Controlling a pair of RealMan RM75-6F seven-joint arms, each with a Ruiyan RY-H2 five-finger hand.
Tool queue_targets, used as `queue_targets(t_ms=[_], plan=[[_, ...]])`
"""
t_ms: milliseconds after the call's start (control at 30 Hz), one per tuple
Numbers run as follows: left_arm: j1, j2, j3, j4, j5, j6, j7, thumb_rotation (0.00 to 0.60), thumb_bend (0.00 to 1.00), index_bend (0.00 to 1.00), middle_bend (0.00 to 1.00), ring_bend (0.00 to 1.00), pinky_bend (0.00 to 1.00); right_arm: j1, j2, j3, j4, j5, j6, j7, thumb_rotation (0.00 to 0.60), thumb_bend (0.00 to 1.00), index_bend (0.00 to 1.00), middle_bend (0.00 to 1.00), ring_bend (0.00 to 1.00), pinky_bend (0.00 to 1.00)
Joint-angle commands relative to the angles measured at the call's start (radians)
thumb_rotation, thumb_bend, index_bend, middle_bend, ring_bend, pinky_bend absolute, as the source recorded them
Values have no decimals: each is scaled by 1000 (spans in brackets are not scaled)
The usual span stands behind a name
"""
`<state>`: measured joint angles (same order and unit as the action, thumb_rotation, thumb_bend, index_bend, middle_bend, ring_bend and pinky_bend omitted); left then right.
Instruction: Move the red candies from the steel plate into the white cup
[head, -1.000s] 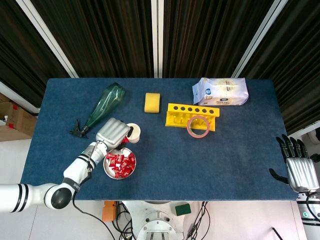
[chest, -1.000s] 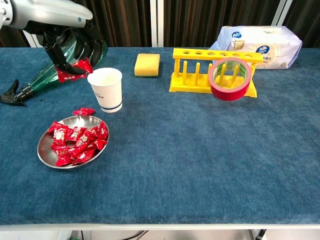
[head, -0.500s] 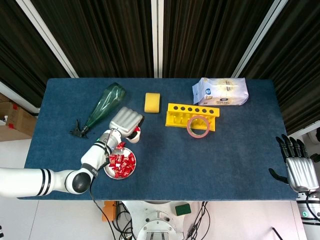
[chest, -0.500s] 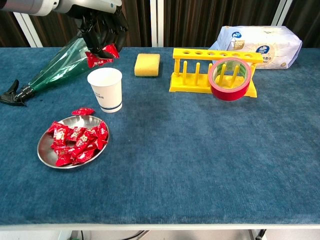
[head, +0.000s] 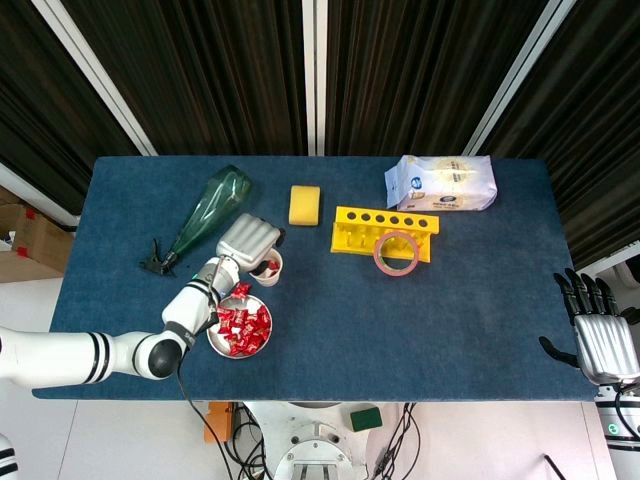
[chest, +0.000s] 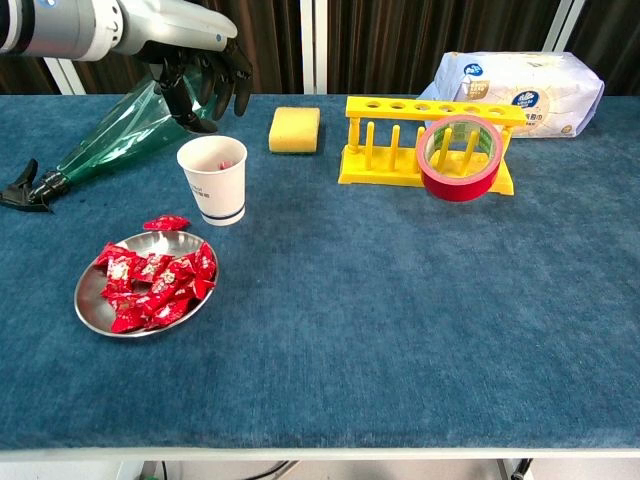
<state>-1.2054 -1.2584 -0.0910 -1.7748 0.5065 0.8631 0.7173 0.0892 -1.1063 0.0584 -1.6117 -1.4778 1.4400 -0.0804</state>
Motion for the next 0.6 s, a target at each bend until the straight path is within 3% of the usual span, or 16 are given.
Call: queue_targets(t_ms=[33,167,333,500,600], plan=[[2,18,26,-11,-10,2,8,600,308,350,400,366,608,0,-1,0,1,0,0,-1,600,183,0,0,0,0],[16,45,36,-46,9,34,-3,600,304,306,381,351,595,2,-2,-1,1,1,-4,-4,600,184,0,0,0,0],[88,99,61,-149,136,157,-25,600,230,314,383,351,595,0,-2,0,-1,4,-1,-4,600,183,0,0,0,0],[208,155,122,-239,267,277,-67,600,191,347,423,416,660,-3,-1,3,-3,7,5,-2,600,183,0,0,0,0],[269,177,159,-256,317,292,-109,600,147,338,401,430,688,-3,-3,2,-4,7,5,-6,600,183,0,0,0,0]])
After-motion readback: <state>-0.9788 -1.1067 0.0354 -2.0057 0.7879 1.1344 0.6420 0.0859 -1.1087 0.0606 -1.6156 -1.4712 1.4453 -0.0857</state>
